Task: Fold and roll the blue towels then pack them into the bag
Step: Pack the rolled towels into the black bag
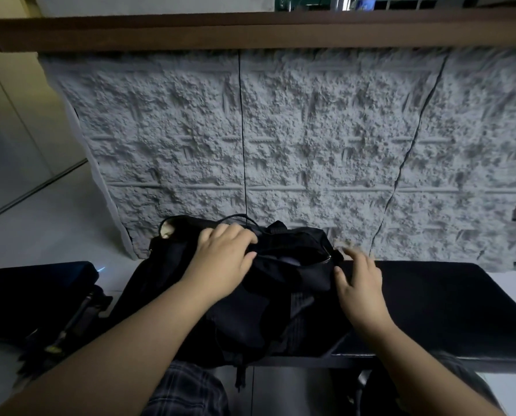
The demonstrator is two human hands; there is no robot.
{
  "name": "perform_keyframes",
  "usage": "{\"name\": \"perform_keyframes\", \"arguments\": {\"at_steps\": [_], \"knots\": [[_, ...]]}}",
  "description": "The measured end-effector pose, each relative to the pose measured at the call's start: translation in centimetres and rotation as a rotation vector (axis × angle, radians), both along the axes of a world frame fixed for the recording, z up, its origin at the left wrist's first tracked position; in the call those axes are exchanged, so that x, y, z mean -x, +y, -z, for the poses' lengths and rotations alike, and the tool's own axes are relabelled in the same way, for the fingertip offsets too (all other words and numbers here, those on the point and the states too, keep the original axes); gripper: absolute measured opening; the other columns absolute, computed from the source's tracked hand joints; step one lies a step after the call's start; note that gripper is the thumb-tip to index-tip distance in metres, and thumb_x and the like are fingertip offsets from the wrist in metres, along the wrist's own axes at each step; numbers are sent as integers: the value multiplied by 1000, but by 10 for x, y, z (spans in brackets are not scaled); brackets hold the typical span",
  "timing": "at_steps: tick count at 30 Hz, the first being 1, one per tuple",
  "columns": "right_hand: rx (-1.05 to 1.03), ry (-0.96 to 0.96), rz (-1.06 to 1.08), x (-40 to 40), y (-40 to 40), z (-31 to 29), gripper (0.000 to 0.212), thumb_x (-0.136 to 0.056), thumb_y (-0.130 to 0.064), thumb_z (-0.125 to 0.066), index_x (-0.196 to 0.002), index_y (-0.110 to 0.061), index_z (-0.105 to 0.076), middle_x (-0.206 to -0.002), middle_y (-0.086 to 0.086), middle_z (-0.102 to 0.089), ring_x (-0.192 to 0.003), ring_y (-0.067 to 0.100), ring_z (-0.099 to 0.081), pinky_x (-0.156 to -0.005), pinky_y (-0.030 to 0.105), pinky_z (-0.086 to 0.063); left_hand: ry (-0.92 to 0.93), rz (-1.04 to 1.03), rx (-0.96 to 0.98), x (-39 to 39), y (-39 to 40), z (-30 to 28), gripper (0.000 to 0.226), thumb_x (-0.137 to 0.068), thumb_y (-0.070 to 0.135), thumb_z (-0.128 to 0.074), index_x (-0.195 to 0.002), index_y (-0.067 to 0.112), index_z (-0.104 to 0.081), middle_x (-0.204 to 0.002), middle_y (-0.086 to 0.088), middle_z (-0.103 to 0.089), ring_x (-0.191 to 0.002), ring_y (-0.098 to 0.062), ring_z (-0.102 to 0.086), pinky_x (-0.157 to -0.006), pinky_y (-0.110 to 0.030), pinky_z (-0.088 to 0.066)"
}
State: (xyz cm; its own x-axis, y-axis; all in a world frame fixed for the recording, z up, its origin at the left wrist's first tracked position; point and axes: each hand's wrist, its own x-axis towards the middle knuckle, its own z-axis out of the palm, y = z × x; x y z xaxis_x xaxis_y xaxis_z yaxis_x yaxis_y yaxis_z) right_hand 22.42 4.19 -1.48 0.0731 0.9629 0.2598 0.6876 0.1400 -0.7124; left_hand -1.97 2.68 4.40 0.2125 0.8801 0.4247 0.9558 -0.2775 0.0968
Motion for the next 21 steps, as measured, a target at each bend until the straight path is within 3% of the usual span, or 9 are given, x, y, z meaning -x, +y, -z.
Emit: {"name": "perform_keyframes", "arguments": {"at_steps": [3,6,9,13,16,18,21], "knots": [[54,183,-99,-3,0,12,40,-96,-10,-49,-135,-16,-47,-133,2,-49,-128,16,-42,-108,26,-29,-118,134,-19,-46,3,2,24,-91,29,-41,-106,26,-60,-104,7,-59,-102,-20,-52,-87,-36,-35],[93,321,-152,-3,-8,24,40,-97,-15,-48,-136,-23,-47,-130,-5,-54,-123,4,-48,-103,20,-34,-258,228,17,-95,2,8,32,-89,31,-33,-103,21,-60,-102,2,-61,-98,-22,-54,-83,-38,-43],[112,418,-140,-4,-11,25,37,-97,-19,-50,-133,-27,-49,-120,-13,-60,-113,-3,-54,-93,18,-42,-232,84,126,-129,3,14,24,-95,30,-44,-114,20,-53,-116,-1,-56,-110,-24,-50,-90,-39,-39],[197,434,-18,-5,0,15,37,-92,-33,-58,-124,-14,-57,-111,-7,-64,-105,8,-59,-82,16,-43,-231,-80,254,-133,13,27,25,-96,28,-44,-119,19,-47,-121,-3,-58,-114,-26,-51,-91,-37,-39],[371,483,-59,-1,17,3,46,-86,-48,-61,-99,-4,-66,-90,0,-68,-82,12,-63,-71,29,-48,-375,-48,341,-132,20,29,20,-95,19,-43,-114,20,-48,-113,-6,-64,-108,-29,-56,-88,-38,-44],[413,459,-83,2,25,-6,46,-88,-45,-60,-73,-1,-56,-67,5,-56,-63,16,-50,-57,29,-36,-427,-39,353,-130,22,29,28,-90,11,-44,-116,20,-47,-109,-8,-64,-107,-30,-56,-89,-39,-44],[345,372,-87,2,32,-15,31,-94,-29,-56,-74,-6,-62,-65,7,-54,-59,16,-45,-50,26,-31,-413,23,317,-129,21,28,39,-84,6,-46,-120,21,-46,-105,0,-63,-107,-23,-49,-92,-35,-39]]}}
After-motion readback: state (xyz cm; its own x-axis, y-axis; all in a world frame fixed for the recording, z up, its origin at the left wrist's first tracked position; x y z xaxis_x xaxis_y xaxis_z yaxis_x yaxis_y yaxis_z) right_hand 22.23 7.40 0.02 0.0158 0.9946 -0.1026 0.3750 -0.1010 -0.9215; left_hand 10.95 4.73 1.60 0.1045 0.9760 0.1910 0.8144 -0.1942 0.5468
